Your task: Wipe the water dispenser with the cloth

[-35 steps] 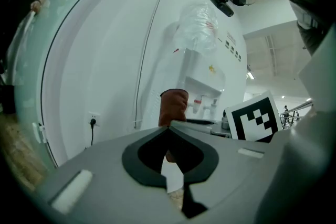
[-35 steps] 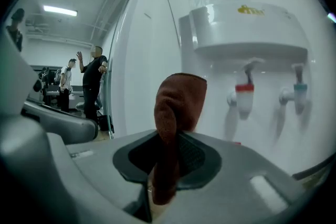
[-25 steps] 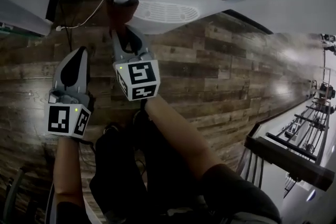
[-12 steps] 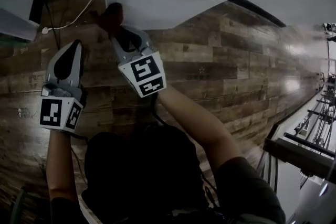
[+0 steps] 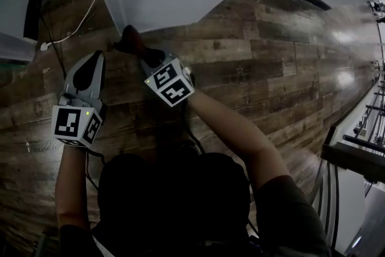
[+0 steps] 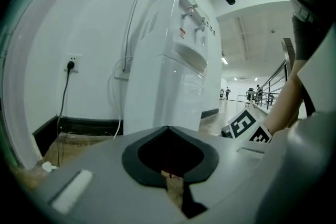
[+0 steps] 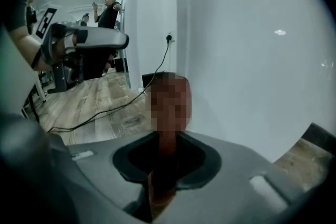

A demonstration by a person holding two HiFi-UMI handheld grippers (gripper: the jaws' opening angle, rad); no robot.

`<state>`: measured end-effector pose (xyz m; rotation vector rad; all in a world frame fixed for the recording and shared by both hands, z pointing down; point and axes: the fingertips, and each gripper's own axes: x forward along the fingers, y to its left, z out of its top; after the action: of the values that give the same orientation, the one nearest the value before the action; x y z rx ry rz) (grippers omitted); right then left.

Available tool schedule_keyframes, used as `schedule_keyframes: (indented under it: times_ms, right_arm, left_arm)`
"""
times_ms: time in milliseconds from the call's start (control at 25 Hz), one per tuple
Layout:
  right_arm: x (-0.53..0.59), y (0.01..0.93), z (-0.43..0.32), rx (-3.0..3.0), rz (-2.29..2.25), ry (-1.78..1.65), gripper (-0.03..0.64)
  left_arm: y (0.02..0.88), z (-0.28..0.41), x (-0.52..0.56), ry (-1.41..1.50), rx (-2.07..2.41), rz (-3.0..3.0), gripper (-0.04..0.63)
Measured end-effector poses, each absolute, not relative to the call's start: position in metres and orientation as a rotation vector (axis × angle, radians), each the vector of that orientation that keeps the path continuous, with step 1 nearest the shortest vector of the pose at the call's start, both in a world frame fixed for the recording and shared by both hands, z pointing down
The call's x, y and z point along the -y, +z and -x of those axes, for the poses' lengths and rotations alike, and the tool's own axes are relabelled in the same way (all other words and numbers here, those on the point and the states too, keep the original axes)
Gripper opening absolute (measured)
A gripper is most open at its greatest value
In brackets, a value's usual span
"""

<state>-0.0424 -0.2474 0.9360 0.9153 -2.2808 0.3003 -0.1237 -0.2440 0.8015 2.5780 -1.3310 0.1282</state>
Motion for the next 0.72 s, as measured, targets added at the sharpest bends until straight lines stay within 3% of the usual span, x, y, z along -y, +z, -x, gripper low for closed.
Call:
schedule_keyframes:
  times_ms: [160, 480, 720]
  right_arm:
    - [0.240, 0.891, 0.034, 2.276, -0.891, 0.023, 0.061]
    - [0.260, 0.682, 0.016, 2.172, -0.977, -0.805, 0.063]
    - [0.298, 0.668, 0.021, 2.084, -1.043, -0.992, 0.063]
  left_arm:
    - [0.789, 0.117, 0.255, 0.097, 1.328, -2.603, 0.018]
    - [0.671, 0.116, 0.269, -0.085, 1.451, -2.687, 0.018]
    - [0.654, 0.103, 0.292, -0.116, 1.492, -2.729, 0.018]
